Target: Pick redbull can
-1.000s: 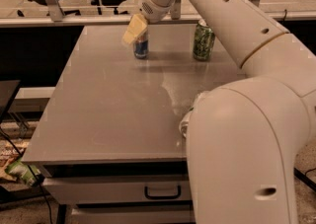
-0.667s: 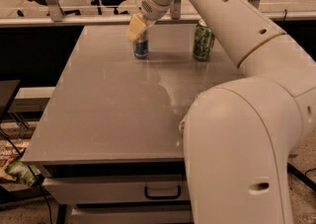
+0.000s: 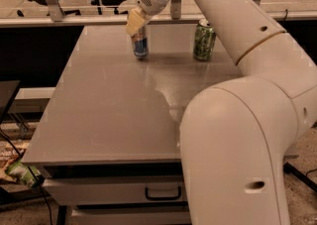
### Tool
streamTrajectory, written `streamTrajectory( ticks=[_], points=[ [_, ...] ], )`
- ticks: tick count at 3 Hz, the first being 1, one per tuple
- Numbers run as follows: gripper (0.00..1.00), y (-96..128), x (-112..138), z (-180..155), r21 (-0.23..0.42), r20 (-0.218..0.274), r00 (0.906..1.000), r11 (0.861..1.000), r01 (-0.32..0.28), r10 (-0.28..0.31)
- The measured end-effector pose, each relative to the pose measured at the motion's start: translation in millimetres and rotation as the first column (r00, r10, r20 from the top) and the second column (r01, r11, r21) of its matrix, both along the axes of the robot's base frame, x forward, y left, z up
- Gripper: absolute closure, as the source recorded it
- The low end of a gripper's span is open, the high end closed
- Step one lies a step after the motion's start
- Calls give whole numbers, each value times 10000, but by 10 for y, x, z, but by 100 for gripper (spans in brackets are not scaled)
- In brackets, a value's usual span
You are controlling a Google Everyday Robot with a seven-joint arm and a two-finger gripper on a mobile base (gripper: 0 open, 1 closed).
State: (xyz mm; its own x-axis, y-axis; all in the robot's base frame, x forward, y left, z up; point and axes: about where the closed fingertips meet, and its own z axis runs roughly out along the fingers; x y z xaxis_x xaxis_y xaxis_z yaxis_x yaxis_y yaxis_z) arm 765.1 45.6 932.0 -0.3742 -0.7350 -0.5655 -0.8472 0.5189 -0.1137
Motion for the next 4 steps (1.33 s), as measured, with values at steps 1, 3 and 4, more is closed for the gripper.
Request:
streamTrajectory(
  ticks=[1,3,4],
  points=[
    [100,34,-115,236,95,88,9984,9984,-551,550],
    [100,125,-442,747,427,412,9794,9789,-1996,1979],
    [100,136,-466,791,482,452,9768,9762,-2114,2093]
  ],
)
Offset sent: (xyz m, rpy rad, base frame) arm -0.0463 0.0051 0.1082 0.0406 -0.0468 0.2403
